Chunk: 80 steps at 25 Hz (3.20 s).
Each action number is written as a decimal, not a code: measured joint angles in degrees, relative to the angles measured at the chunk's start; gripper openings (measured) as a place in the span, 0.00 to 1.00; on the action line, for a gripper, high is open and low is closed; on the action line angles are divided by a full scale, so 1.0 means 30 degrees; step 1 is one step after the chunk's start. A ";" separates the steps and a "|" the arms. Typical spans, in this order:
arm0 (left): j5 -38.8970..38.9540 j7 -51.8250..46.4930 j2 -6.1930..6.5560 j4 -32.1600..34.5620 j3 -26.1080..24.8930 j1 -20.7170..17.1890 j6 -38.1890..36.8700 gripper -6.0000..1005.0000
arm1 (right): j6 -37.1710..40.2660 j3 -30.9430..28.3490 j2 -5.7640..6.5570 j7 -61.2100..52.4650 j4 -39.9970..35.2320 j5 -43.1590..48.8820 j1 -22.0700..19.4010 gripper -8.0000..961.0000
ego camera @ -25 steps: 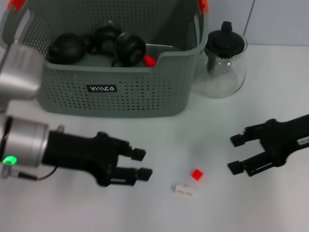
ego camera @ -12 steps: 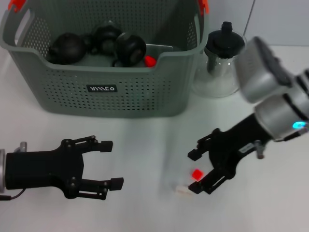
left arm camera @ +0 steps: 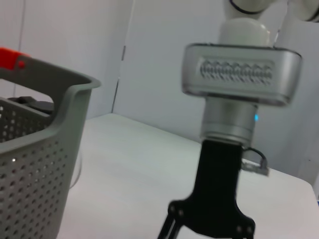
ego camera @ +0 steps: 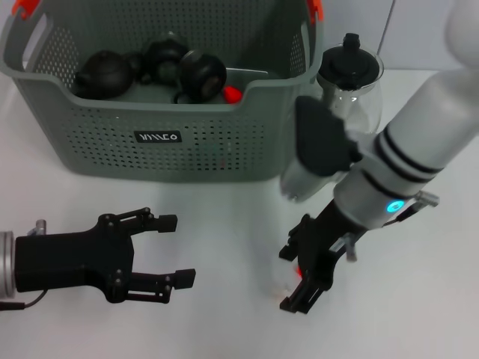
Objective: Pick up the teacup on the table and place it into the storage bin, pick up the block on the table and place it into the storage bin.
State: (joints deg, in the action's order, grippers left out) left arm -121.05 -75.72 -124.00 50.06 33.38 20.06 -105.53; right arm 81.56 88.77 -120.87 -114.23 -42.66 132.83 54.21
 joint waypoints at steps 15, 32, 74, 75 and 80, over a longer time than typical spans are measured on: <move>0.0237 0.0030 0.0027 -0.0167 -0.0293 0.0064 0.0290 0.95 | -0.1959 0.4852 -0.0047 -0.2359 -0.1314 -0.0849 -0.0162 0.88; 0.0273 0.0048 0.0027 -0.0225 -0.0578 0.0047 0.0359 0.95 | -0.2039 0.5465 0.0013 -0.2470 -0.1525 -0.0704 -0.0290 0.23; -0.0023 0.1511 0.0137 -0.0598 -0.2407 -0.0193 0.0579 0.95 | -0.6238 -0.7936 0.0546 -0.2382 0.1103 0.1163 0.6236 0.19; -0.0023 0.1511 0.0145 -0.0631 -0.2403 -0.0176 0.0579 0.95 | -0.6345 -0.7779 0.0505 -0.2412 0.1100 0.1163 0.6154 0.19; -0.0022 0.1512 0.0160 -0.0667 -0.2396 -0.0109 0.0597 0.95 | -0.6532 -0.7503 0.0440 -0.2473 0.0953 0.1162 0.5889 0.29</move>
State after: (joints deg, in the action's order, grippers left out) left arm -121.11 -71.19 -123.52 48.06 26.19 19.73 -103.74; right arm 61.96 66.26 -119.55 -121.65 -39.80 136.32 71.88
